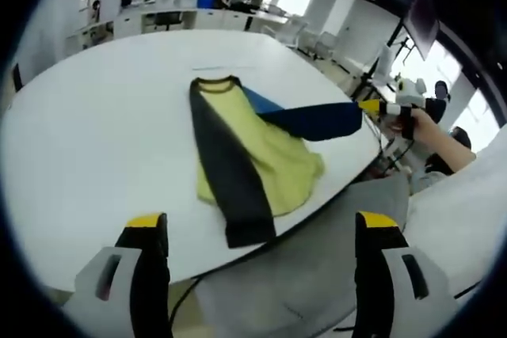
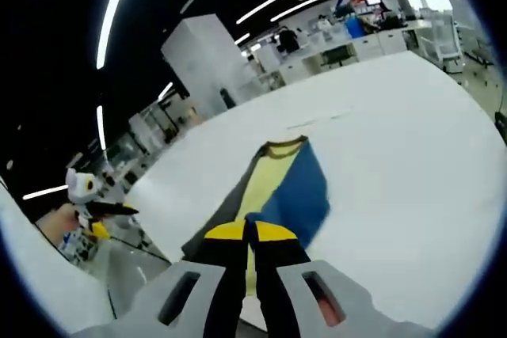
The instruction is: Fold the garment on the visible template until the final outline fits inside the template.
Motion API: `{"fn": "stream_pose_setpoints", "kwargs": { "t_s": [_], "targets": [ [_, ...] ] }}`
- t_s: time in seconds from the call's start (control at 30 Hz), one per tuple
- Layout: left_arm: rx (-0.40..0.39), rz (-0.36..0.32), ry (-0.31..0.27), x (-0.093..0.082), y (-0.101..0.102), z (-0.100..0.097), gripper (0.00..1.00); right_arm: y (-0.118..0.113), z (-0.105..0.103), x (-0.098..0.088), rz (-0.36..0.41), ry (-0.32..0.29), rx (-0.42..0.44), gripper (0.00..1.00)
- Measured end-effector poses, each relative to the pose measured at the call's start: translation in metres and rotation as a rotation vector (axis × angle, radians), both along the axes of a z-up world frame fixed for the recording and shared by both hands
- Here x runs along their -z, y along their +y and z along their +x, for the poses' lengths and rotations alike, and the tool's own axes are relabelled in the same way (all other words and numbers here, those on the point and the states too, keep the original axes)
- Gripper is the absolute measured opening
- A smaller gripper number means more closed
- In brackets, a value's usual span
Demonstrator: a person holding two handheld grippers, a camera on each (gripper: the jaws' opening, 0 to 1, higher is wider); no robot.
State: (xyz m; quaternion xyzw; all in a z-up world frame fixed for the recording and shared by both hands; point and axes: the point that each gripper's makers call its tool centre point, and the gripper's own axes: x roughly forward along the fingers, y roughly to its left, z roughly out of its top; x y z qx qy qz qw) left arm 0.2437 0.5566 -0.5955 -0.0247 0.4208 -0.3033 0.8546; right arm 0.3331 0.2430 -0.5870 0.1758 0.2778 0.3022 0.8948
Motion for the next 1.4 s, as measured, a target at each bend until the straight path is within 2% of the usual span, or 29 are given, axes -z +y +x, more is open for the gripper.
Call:
{"fn": "stream_pose_setpoints", "kwargs": {
  "t_s": [0.43,0.87,1.4],
  "targets": [
    [-0.008,0.007,0.005,0.000,0.003,0.001,0.94,-0.011,0.004,-0.003,-0.001,-0.011,0.044,0.03],
    [-0.015,0.005,0.010,0.003,0.002,-0.001,0.94,-0.040,0.012,-0.008,-0.015,-0.018,0.104,0.03],
    [-0.030,0.012,0.020,0.005,0.006,-0.001,0.94,-0.060,0.025,-0.011,-0.003,-0.022,0.163,0.03]
  ]
}}
